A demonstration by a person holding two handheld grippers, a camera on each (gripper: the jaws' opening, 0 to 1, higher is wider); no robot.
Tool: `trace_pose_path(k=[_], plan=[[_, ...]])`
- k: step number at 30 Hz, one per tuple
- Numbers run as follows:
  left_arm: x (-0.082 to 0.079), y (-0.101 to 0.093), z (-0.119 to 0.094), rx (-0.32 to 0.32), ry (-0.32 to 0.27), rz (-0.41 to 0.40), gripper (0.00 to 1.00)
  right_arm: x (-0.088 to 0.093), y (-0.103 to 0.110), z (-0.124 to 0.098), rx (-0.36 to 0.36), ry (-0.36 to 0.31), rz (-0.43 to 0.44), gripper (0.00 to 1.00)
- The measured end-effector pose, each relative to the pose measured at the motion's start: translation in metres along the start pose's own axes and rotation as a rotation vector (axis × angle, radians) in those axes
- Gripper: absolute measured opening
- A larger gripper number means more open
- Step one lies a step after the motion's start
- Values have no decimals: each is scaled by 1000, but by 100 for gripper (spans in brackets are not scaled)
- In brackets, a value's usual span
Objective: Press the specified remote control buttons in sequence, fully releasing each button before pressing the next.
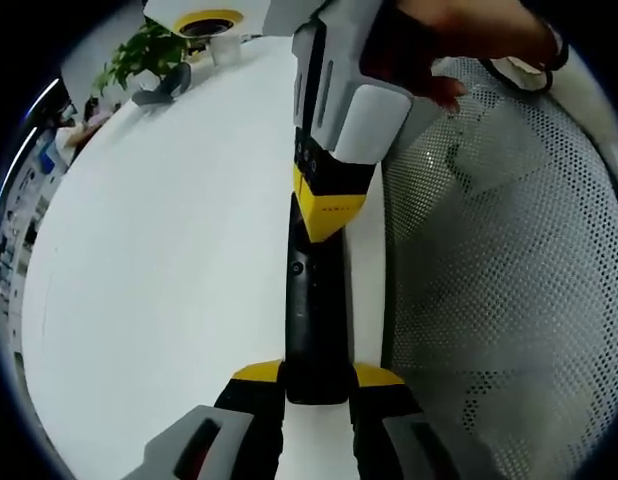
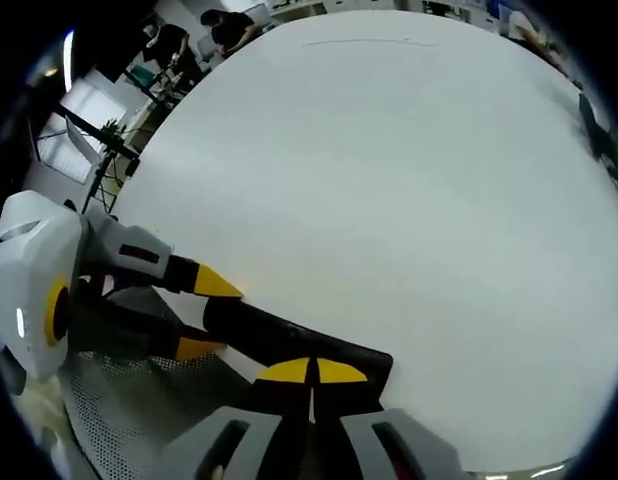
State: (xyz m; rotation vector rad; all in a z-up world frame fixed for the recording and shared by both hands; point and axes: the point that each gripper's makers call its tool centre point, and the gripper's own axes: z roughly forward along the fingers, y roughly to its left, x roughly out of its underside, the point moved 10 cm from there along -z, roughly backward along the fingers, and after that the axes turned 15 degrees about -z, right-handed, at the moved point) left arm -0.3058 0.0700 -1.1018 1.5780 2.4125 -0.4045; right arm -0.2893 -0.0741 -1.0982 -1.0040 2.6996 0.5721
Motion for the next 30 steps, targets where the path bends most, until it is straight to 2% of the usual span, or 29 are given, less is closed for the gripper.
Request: trace_pose_path(k=[5,7,8,9,11,18,21,23,24,26,30], plan=[[0,0,0,2,3,6,23,-3,3,-1,9,21,-21,0],[0,0,0,2,1,6,23,-5,1,-3,17,30,25,0],[0,0,0,3,1,7,23,-8,0,-5,21,-5,5,0],[0,0,0,3,1,6,23,-14,0,-9,18,-71,-1,0],[0,0,0,2,1,6,23,-21,0,-13,24,-121,-9,0],[0,0,0,2,-3,5,23,-25,5,5,-58,-48,-15,0],[0,0,0,3,-7,4,23,-22,8,8,-55,-27,-27,0],[0,1,0,4,-5,6,23,-20,5,12,-26,1,-57,0],[0,1,0,5,-4,6,23,-23,5,12,-34,-52,-58,0],[0,1,0,7,-2,10,23,-22,5,11,-33,-29,-46,0],[0,1,0,7,-1,8,23,-21,7,11,-23,-26,-49,0]])
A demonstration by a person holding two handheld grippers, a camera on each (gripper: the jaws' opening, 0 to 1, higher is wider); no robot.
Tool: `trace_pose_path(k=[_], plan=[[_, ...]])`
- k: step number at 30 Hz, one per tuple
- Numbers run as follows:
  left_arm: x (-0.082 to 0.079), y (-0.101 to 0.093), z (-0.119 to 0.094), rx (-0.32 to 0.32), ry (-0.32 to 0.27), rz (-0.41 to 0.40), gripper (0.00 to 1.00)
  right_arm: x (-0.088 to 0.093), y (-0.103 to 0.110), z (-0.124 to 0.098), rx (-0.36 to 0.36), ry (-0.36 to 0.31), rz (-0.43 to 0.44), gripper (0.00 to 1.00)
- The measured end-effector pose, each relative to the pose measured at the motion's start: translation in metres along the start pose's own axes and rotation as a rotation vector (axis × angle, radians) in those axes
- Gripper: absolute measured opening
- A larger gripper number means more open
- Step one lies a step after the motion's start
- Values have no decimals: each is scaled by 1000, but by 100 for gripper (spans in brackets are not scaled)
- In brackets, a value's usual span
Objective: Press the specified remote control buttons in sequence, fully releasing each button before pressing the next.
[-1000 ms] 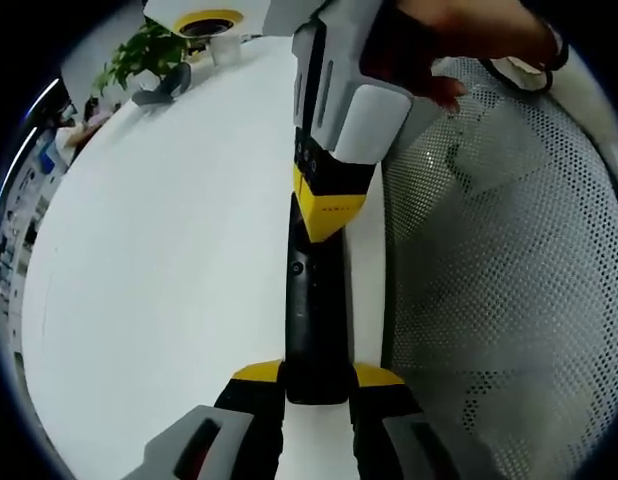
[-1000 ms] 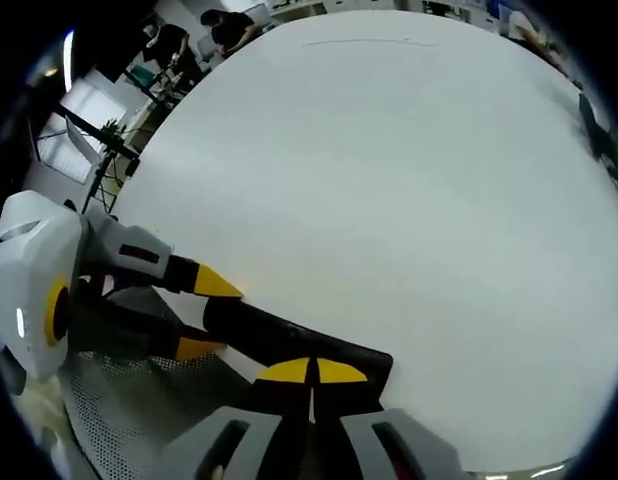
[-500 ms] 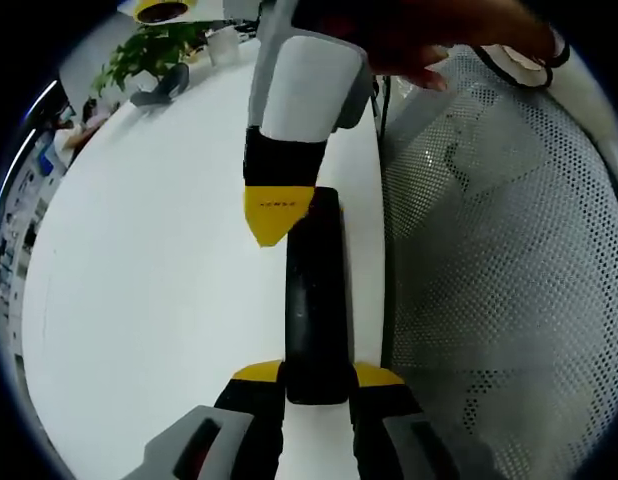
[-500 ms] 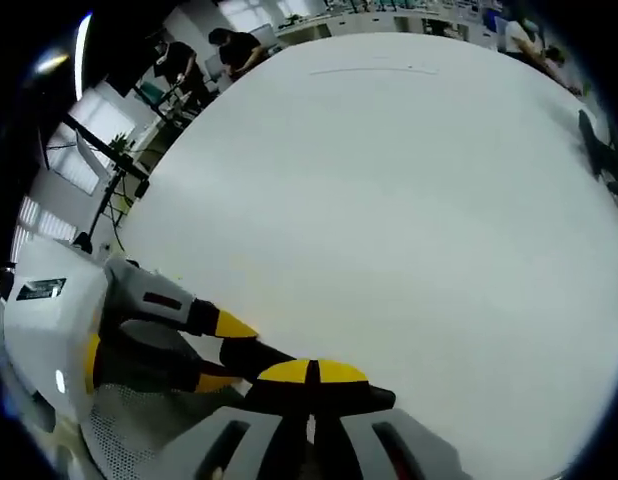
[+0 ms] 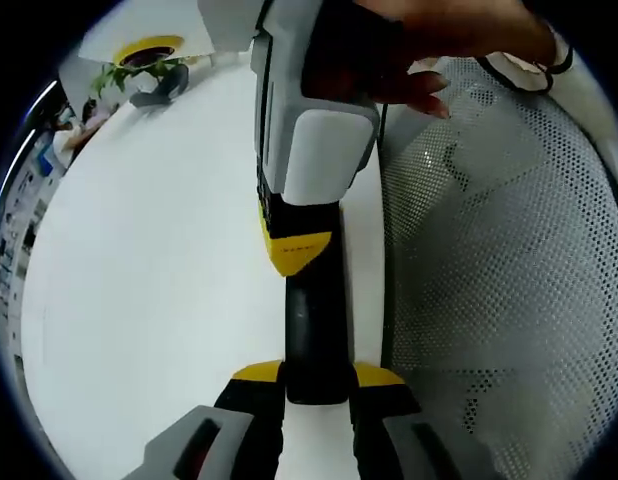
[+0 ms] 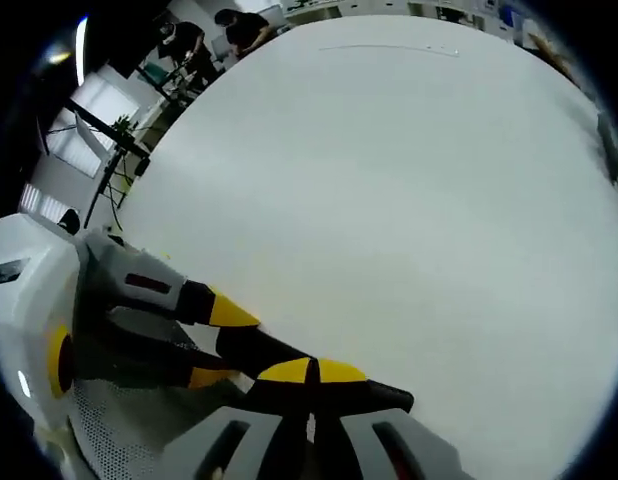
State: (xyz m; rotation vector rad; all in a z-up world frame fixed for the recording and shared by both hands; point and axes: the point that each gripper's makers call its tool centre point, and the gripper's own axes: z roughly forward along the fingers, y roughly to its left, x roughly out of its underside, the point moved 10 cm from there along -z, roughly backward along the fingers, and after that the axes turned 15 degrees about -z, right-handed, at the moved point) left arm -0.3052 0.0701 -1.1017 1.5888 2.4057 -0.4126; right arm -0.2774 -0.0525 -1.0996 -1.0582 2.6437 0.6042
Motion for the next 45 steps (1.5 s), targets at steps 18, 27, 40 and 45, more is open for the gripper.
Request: trace_pose_path(k=[18,27,40,45], plan=[[-1,1,0,5,6,-2,23,1,3,-1,-25,41,28,0],[-3,2,1,5,17,5,23,0,0,0,-33,39,61,0],[-3,1,0,2,19,3,23,-1,-1,0,-33,37,81,0],[-4,1,1,-1,23,1,23,-1,-1,1,-34,36,86,0]])
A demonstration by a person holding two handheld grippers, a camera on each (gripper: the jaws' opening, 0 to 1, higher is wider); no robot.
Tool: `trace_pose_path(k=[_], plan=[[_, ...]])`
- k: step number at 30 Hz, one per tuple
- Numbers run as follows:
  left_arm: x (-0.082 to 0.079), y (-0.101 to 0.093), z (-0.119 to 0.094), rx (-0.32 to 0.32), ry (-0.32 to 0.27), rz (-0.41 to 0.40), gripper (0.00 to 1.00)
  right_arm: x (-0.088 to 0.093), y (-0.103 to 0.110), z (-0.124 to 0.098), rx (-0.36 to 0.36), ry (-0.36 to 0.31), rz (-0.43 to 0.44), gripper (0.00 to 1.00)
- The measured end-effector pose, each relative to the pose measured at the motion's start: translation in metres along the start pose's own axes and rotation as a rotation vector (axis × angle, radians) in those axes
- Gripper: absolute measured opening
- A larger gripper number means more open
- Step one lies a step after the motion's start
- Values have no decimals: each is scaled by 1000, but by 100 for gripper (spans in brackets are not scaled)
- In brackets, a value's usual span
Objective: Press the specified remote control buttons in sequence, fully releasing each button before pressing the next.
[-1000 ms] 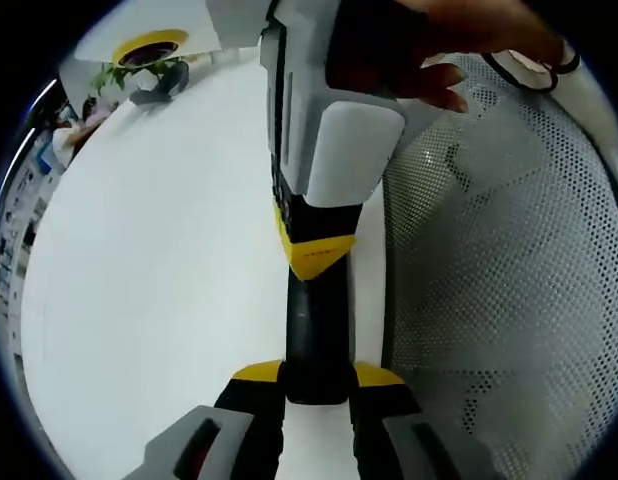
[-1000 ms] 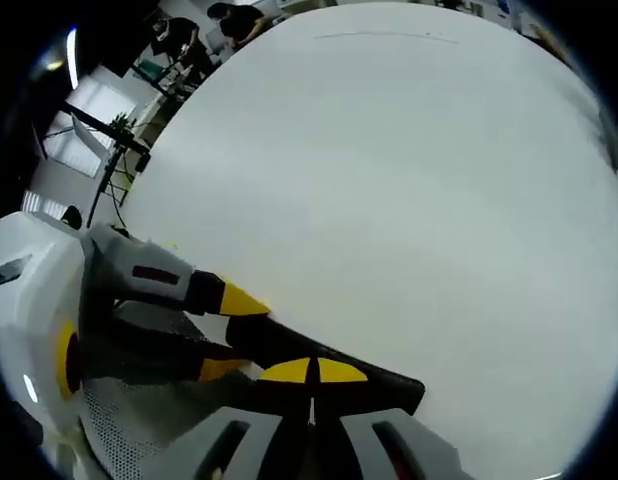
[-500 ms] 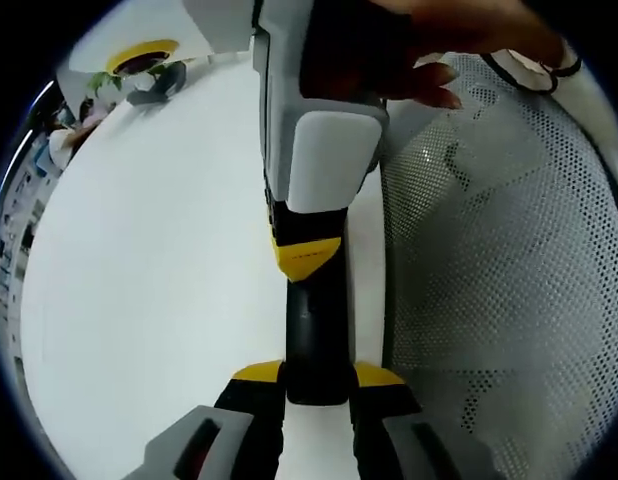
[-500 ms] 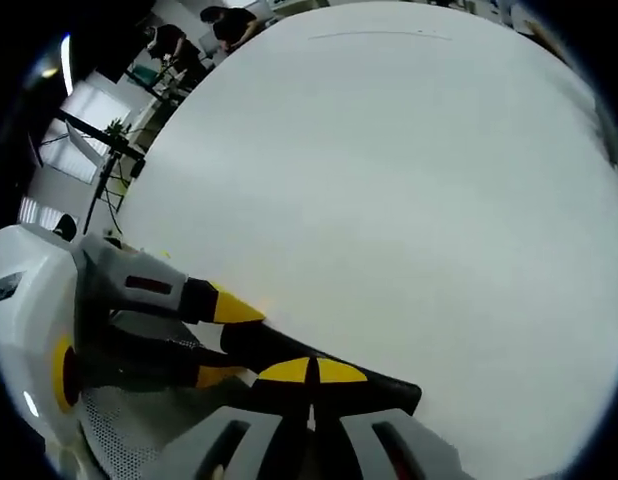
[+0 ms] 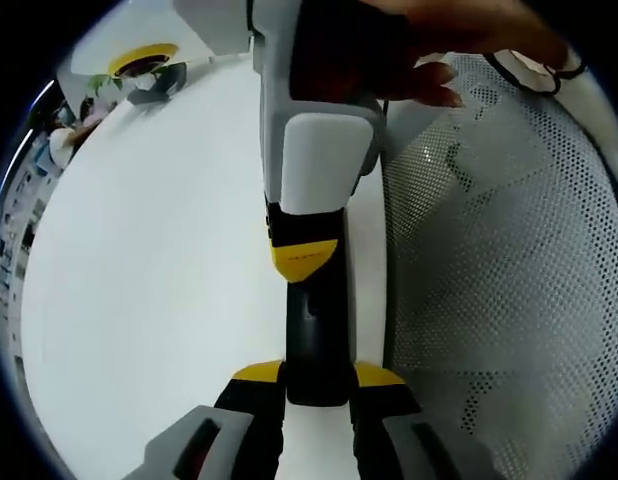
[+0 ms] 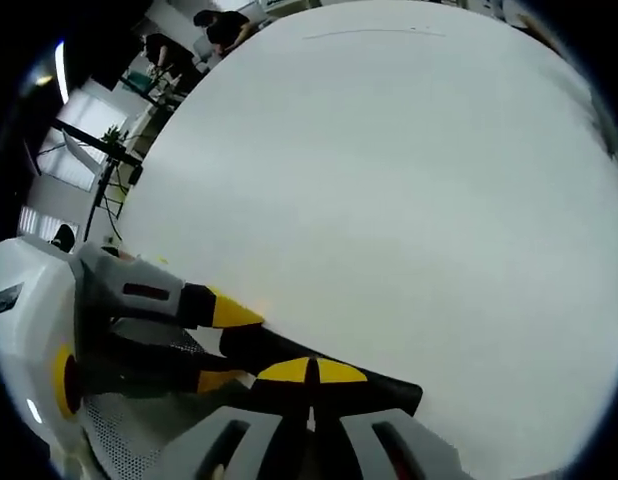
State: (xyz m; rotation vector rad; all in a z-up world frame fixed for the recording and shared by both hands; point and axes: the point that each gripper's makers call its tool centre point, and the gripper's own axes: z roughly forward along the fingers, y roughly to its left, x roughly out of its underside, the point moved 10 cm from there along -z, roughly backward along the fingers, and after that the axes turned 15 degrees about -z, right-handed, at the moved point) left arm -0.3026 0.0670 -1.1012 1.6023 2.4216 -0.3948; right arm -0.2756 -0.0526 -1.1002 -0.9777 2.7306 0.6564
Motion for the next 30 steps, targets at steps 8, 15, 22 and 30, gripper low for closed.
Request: trace_pose_path(k=[8,15,22,30], plan=[[3,0,0,-2,-24,-12,23,-3,1,1,8,23,-6,0],[3,-1,0,-8,-31,-17,23,-4,2,1,16,24,-17,0],[3,-1,0,-6,-31,-16,23,1,4,0,23,-9,-30,0],[3,-1,0,-2,-31,-20,23,-1,4,0,21,-4,-37,0]])
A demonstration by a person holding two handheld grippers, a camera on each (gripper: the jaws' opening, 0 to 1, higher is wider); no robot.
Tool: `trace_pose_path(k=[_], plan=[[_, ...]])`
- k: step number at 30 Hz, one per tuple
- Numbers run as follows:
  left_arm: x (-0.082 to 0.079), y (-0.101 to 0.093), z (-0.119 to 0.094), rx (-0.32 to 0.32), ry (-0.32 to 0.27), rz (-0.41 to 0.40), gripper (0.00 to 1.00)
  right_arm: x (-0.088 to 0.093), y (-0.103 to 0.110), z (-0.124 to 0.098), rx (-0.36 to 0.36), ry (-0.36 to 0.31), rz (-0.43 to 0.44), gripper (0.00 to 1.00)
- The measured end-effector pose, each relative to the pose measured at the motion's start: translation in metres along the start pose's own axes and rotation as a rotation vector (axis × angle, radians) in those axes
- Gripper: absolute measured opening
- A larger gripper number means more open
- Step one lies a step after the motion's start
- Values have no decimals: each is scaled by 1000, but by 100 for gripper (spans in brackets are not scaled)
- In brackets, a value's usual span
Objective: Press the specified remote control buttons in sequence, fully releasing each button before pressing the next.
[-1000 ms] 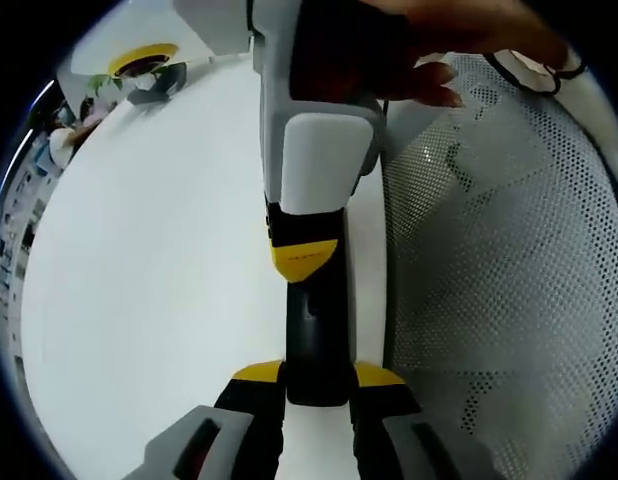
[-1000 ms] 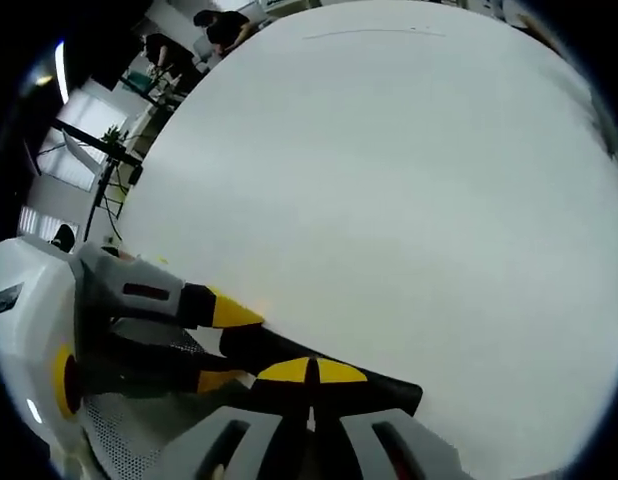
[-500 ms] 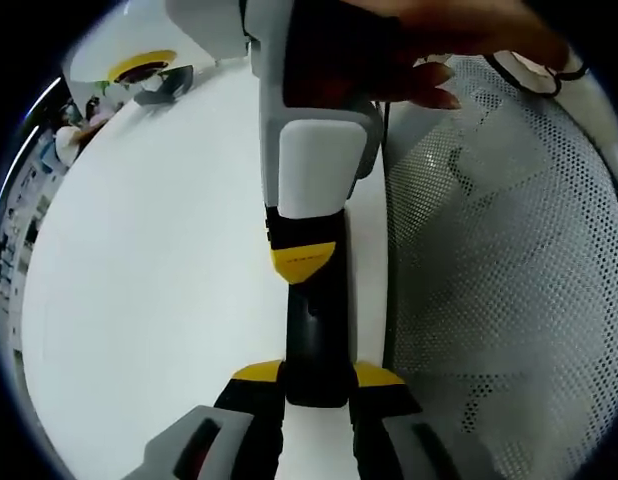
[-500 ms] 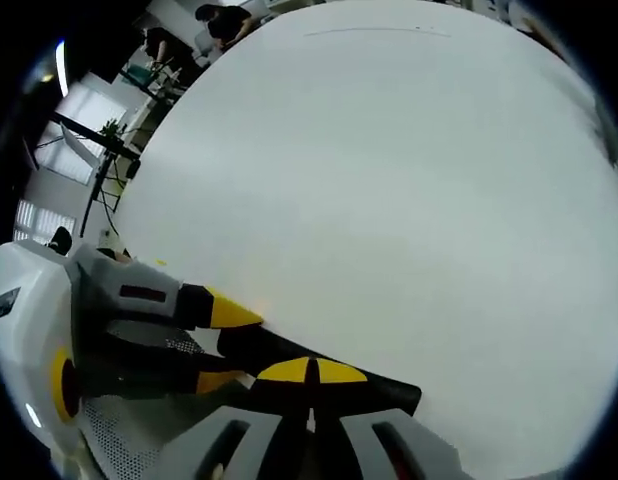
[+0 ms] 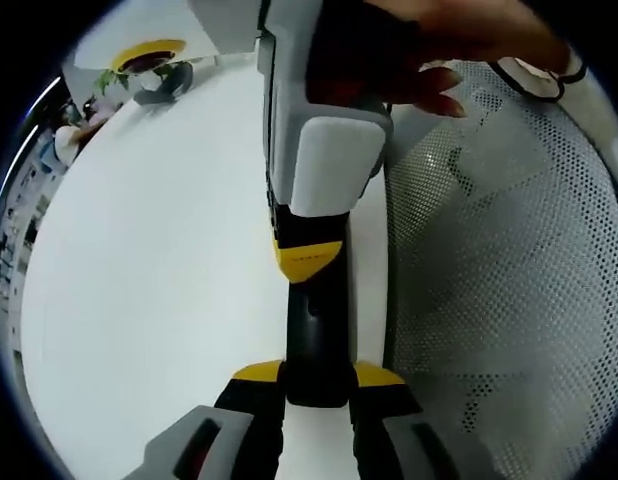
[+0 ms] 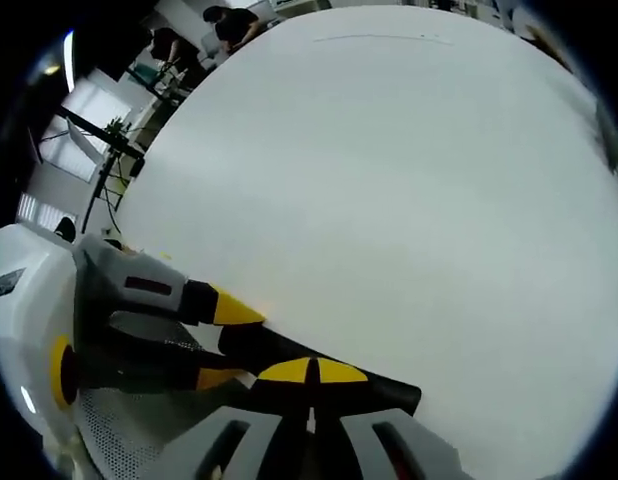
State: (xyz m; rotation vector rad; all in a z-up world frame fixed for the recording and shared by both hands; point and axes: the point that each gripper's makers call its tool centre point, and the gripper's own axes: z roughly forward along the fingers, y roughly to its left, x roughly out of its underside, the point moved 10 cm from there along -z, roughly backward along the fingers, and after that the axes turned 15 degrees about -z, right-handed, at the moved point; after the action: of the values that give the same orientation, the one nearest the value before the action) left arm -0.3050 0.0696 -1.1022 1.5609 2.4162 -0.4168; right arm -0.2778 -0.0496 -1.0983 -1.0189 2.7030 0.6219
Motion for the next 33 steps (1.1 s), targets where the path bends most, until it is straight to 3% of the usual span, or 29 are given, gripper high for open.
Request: trace_pose_path(k=[16,23,33], plan=[[2,0,0,-2,-20,-20,23,6,1,-8,-38,-12,41,0],[1,0,0,-4,-17,-18,23,10,5,-4,-38,24,22,0],[1,0,0,-6,-24,-22,23,10,8,-5,-14,25,-24,0]])
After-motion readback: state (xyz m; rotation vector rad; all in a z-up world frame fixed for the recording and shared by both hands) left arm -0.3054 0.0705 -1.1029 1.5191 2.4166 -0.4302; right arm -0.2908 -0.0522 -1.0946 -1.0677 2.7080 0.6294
